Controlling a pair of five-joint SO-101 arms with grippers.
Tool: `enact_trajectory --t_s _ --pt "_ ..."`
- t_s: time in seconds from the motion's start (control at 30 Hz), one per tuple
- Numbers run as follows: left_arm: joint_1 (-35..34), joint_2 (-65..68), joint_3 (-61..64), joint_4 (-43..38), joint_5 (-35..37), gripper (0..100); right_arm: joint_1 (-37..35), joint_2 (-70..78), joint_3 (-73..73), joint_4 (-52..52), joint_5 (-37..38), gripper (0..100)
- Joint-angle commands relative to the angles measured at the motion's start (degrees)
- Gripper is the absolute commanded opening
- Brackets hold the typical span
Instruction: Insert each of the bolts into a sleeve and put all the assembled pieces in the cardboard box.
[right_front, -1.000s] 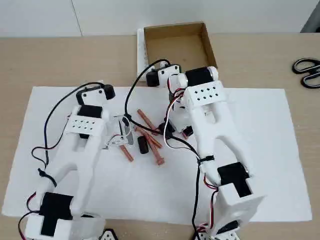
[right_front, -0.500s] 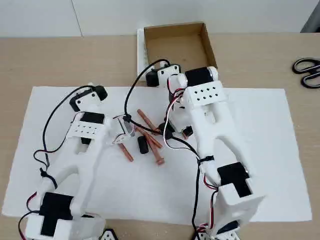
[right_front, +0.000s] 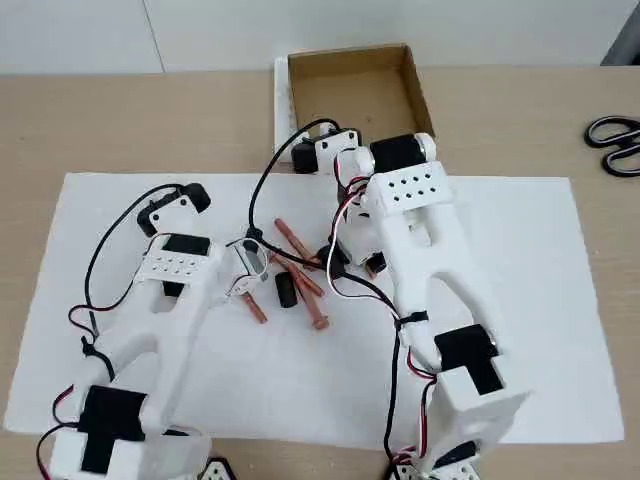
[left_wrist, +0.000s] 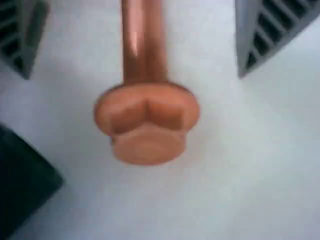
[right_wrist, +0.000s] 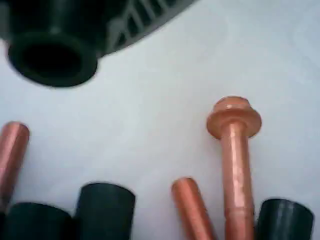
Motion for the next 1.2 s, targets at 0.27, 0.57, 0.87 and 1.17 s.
enact_trajectory --t_s 0.27,0.57,0.87,1.17 --pt "0.4 -0.7 -0.7 -2.9 -0.1 1 0.6 -3.6 -2.5 1.0 -0.6 0.4" --pt "0.7 -0.6 -0.6 -4.0 -0.1 1 0.6 -3.6 -2.5 1.0 -0.6 0.4" --pt "0.4 -0.9 -14.5 8.5 -9.6 1 0.6 -4.6 -2.9 0.7 -0.7 0.5" --pt "0.0 -0.9 -31.0 23.5 -17.6 1 1.7 -22.8 1.1 -2.5 -3.7 1.1"
